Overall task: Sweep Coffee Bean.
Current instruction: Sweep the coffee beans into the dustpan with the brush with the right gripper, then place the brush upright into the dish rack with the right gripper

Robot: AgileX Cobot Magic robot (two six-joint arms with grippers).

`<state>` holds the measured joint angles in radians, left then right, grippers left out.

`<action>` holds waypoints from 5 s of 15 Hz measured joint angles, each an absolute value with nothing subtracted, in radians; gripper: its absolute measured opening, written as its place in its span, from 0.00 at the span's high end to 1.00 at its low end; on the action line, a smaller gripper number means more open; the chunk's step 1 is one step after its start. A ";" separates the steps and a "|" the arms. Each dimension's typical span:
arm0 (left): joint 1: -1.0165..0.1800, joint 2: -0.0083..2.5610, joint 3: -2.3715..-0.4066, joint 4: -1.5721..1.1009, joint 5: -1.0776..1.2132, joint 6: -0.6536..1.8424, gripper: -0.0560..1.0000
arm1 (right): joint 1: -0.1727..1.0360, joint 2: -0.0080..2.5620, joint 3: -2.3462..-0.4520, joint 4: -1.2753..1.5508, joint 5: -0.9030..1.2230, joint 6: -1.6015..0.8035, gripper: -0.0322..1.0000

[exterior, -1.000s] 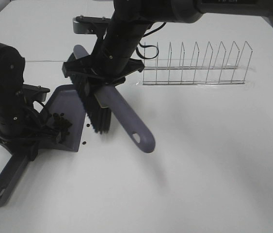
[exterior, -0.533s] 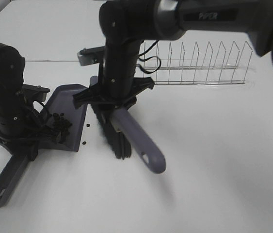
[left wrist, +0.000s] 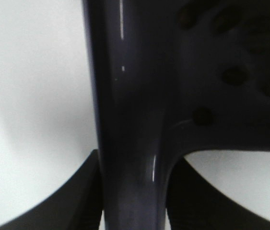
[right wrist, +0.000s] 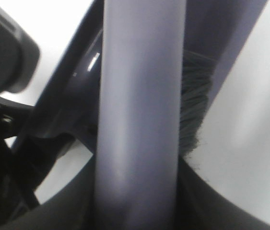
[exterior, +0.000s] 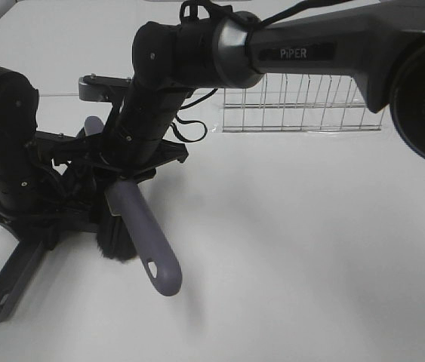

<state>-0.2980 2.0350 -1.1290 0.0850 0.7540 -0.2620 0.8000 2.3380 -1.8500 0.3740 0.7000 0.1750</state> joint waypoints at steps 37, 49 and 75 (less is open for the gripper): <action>-0.298 2.035 -1.129 0.076 0.731 -0.262 0.60 | 0.253 1.934 -1.422 -0.133 0.907 0.256 0.63; -0.298 2.035 -1.129 0.074 0.730 -0.262 0.60 | 0.253 2.051 -1.551 -0.250 0.877 0.290 0.63; -0.298 2.035 -1.129 0.074 0.729 -0.262 0.60 | 0.203 2.279 -1.828 -0.182 0.807 0.271 0.58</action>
<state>-0.2980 2.0350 -1.1290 0.0740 0.7290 -0.2620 0.2030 2.2790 -1.8280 -0.1820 0.8070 0.2710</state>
